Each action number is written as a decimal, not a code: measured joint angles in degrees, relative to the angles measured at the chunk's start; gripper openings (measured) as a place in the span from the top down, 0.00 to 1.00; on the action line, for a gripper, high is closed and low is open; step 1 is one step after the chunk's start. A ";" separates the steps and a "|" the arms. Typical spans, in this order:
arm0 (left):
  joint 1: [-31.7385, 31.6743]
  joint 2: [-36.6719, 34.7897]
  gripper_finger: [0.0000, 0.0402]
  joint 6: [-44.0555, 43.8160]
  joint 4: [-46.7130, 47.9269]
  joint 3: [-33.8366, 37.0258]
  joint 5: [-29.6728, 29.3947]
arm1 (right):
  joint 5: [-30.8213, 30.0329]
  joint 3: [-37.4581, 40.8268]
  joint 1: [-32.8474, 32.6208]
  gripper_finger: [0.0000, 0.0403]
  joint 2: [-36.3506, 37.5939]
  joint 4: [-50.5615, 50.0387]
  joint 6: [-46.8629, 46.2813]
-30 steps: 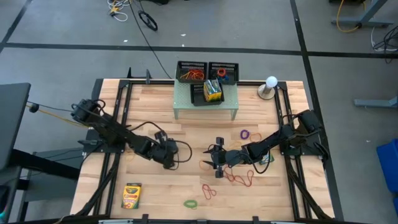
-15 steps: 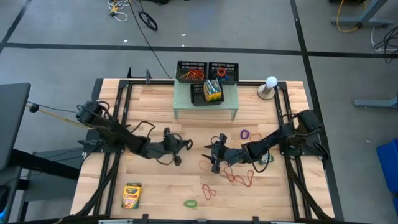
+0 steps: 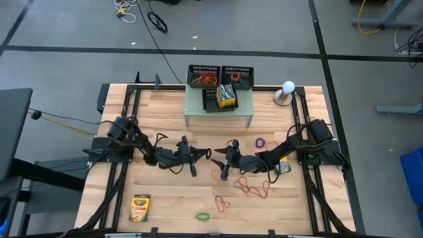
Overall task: Pick & Place Office Desk Supplies
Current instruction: Put the black spiral keychain the top right black bin, then put the red rubberband into the top left black bin
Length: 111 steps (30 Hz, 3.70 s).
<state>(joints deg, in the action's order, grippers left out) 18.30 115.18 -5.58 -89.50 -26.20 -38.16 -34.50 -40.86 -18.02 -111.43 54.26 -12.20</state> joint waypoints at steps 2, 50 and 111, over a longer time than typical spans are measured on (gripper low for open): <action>0.01 1.09 0.97 0.54 -0.41 -1.00 -0.24 | -1.02 0.00 -0.04 0.43 -0.01 1.68 0.31; 5.26 -17.83 0.63 6.23 -0.14 17.24 1.13 | -18.38 -0.75 1.40 0.91 40.27 -24.42 22.73; 2.74 -16.97 0.66 4.53 10.67 10.06 8.36 | 2.62 -0.49 3.00 0.99 51.92 -67.54 -0.39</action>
<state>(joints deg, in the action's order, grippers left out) 21.04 98.21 -1.05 -78.83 -16.14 -29.80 -31.87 -41.36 -15.02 -59.50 -13.28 -12.59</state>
